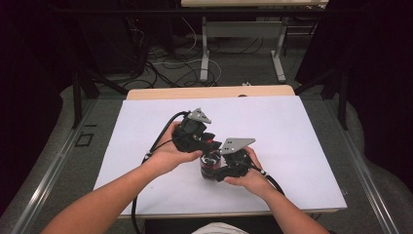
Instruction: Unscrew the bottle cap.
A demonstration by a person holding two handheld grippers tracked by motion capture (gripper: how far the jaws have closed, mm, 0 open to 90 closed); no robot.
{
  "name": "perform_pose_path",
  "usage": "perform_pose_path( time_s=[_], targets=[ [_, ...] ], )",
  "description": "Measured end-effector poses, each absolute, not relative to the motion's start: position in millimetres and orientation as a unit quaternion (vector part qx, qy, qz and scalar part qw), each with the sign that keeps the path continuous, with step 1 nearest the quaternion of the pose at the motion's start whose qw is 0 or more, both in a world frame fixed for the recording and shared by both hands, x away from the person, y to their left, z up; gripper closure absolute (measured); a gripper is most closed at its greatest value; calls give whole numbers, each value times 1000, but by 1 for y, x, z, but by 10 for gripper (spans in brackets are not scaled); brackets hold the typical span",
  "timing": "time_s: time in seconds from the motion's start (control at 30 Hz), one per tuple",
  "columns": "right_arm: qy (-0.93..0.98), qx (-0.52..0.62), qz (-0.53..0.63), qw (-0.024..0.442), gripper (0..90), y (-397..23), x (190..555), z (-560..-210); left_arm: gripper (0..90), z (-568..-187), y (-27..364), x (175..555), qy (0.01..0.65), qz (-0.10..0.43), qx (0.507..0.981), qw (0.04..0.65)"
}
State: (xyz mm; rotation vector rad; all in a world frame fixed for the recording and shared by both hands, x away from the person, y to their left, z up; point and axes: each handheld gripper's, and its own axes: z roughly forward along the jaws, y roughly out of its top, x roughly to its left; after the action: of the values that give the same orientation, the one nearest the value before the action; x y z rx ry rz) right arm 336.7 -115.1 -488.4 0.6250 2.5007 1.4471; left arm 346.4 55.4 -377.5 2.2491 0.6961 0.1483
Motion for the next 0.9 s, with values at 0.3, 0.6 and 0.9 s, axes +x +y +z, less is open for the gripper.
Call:
perform_pose_path(
  time_s=[0.3, 0.6, 0.9],
  targets=[
    [837, 223, 492, 83, 286, -115, 337, -487, 624, -377, 55, 346, 280, 58, 878, 384],
    [838, 220, 491, 87, 290, -115, 337, -486, 624, -377, 55, 345, 276, 57, 879, 384],
    [841, 211, 486, 108, 303, -115, 335, -486, 591, -377, 59, 348, 275, 37, 876, 395]
  ],
)
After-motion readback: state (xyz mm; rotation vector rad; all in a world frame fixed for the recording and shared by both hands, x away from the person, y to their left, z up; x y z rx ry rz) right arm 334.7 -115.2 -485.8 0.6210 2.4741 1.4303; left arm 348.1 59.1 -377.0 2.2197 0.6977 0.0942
